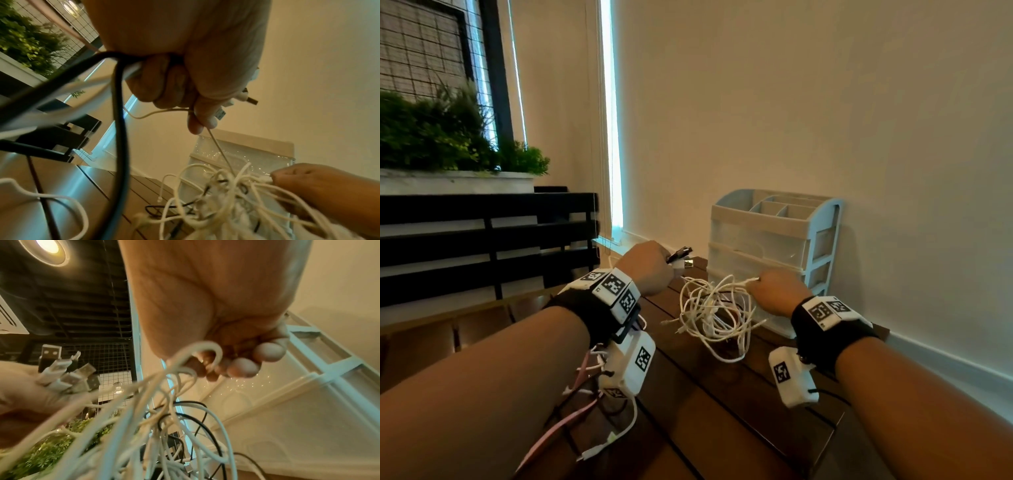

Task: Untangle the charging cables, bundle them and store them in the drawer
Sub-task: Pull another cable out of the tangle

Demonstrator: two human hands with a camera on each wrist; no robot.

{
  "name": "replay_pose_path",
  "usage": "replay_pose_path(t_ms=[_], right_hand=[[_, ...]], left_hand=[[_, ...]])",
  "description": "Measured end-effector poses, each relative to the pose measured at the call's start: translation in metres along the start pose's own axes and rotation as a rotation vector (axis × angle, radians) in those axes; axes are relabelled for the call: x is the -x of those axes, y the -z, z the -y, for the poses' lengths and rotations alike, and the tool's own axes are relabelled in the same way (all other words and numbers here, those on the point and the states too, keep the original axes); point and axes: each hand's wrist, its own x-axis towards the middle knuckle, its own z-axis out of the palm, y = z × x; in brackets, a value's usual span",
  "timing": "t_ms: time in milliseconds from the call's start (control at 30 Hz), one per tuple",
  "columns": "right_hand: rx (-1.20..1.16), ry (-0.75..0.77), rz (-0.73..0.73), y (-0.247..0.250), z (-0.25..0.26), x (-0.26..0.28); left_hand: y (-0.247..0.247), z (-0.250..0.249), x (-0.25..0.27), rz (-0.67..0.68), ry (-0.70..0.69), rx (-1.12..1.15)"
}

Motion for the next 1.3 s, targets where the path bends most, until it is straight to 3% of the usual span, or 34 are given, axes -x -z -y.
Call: replay_pose_path(t_ms=[100,200,267,300,367,433,500,733,900,1000,1067,1167,1233,1300], right_hand=[[0.13,0.005,-0.003,0.005,-0.008,0.001],[0.011,-0.05,-0.096,0.01,0.0,0.001],[-0.195,0.095,-0.269,0.012,0.015,0.001],[-0.265,0.186,-0.251,0.012,0.025,0.001],[-0.265,0.3,-0.073,0.006,0.041,0.001],[-0.09,0.276,0.164,-0.005,0.044,0.0],[-0.059,0.221,0.28,-0.014,0.037,-0.003],[-0.329,0.101,0.184,-0.013,0.0,-0.007],[-0.005,-0.105,0.056,-0.013,-0.008,-0.013],[0.027,-0.181,-0.037,-0.007,-0.006,-0.008],[-0.028,-0.128,-0.11,-0.004,-0.002,-0.008],[-0.26,0.086,-0.011,-0.007,0.012,-0.008],[-0.212,0.151,0.062,-0.011,0.019,-0.007],[-0.155,0.124,0.003,-0.01,0.015,-0.009]], left_hand=[[0.002,0.009,-0.001,-0.024,0.031,-0.026],[-0.003,0.005,0.0,-0.039,0.019,0.004],[-0.011,-0.004,0.0,-0.031,-0.027,0.026],[-0.014,-0.009,0.0,-0.021,-0.056,0.025],[-0.019,-0.017,0.0,-0.012,-0.099,0.013],[-0.018,-0.019,-0.001,-0.016,-0.088,0.031],[-0.013,-0.016,-0.001,-0.012,-0.053,0.057],[-0.004,0.011,-0.006,-0.006,0.09,0.01],[-0.011,0.008,-0.005,0.014,0.097,-0.018],[-0.01,0.004,-0.005,0.0,0.078,0.028],[-0.01,-0.003,-0.002,-0.016,0.051,0.074],[-0.012,-0.022,-0.001,-0.018,-0.025,0.144],[-0.01,-0.033,0.0,-0.03,-0.058,0.156],[-0.003,-0.033,-0.002,-0.057,-0.04,0.159]])
